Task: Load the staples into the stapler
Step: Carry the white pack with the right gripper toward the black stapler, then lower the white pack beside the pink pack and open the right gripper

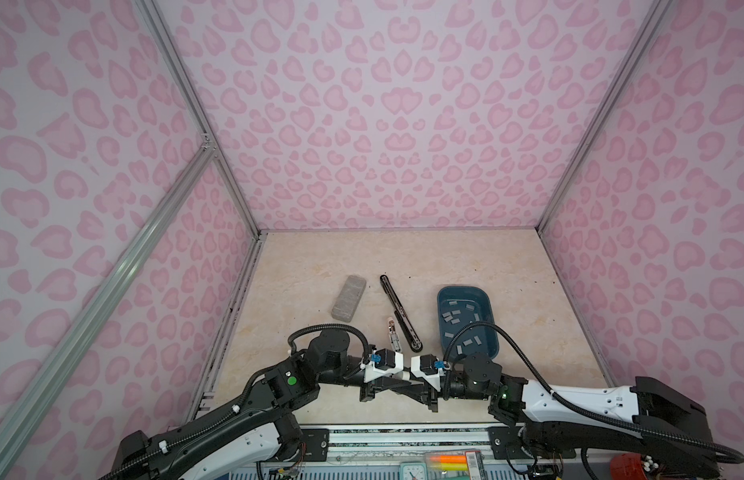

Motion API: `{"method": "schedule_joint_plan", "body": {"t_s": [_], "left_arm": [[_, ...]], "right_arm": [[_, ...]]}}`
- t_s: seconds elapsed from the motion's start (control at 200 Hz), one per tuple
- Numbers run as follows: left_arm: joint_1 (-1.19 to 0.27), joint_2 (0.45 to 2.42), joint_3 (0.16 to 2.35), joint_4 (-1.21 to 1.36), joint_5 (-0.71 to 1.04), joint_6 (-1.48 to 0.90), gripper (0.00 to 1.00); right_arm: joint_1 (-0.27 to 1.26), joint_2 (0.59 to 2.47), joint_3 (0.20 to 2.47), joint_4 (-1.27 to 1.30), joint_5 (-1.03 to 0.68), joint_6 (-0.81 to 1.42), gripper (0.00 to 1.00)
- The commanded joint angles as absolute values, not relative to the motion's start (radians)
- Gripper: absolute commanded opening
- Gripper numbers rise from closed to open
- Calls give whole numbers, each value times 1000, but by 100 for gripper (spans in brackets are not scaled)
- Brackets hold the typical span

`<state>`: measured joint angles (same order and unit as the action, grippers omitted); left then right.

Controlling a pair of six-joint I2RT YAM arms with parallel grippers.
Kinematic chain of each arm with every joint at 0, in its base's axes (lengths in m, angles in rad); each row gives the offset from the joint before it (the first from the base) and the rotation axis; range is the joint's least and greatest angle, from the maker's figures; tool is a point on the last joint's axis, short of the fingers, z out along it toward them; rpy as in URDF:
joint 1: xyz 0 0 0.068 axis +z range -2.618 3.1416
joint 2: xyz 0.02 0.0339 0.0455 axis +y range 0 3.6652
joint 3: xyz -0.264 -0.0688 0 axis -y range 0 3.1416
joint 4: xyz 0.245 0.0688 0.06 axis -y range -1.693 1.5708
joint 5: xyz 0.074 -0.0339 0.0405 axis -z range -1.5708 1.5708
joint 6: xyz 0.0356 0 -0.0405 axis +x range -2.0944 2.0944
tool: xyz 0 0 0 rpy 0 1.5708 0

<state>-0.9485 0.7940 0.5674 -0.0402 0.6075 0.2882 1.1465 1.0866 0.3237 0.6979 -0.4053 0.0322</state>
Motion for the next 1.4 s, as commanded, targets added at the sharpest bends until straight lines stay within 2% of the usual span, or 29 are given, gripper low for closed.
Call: {"method": "schedule_joint_plan", "body": {"t_s": [0.0, 0.04, 0.34, 0.585, 0.665, 0.805, 0.985, 1.075, 1.15, 1.185, 1.395], "left_arm": [[-948, 763, 548, 37, 555, 269, 39], [-948, 744, 537, 50, 504, 255, 43], [-948, 512, 415, 132, -40, 155, 48], [-948, 267, 293, 184, -501, 72, 67], [-947, 210, 275, 184, -603, 58, 72], [-946, 151, 247, 223, -624, 60, 78], [-946, 184, 256, 232, -637, 64, 80], [-946, 224, 276, 221, -635, 62, 80], [-946, 256, 290, 212, -625, 63, 89], [-946, 270, 298, 208, -618, 63, 100], [-946, 307, 313, 199, -614, 60, 98]], "right_arm": [[1147, 1091, 337, 690, -306, 64, 21], [1147, 1091, 340, 678, -270, 70, 20], [1144, 1171, 440, 498, 95, 175, 17], [1140, 1345, 604, 314, 217, 318, 8], [1140, 1400, 644, 291, 220, 355, 6], [1141, 1477, 685, 297, 210, 408, 3], [1144, 1571, 775, 238, 163, 441, 0], [1161, 1608, 814, 199, 223, 466, 0], [1177, 1645, 856, 144, 297, 483, 0], [1181, 1663, 877, 122, 315, 490, 0], [1187, 1773, 986, 4, 397, 568, 0]]}}
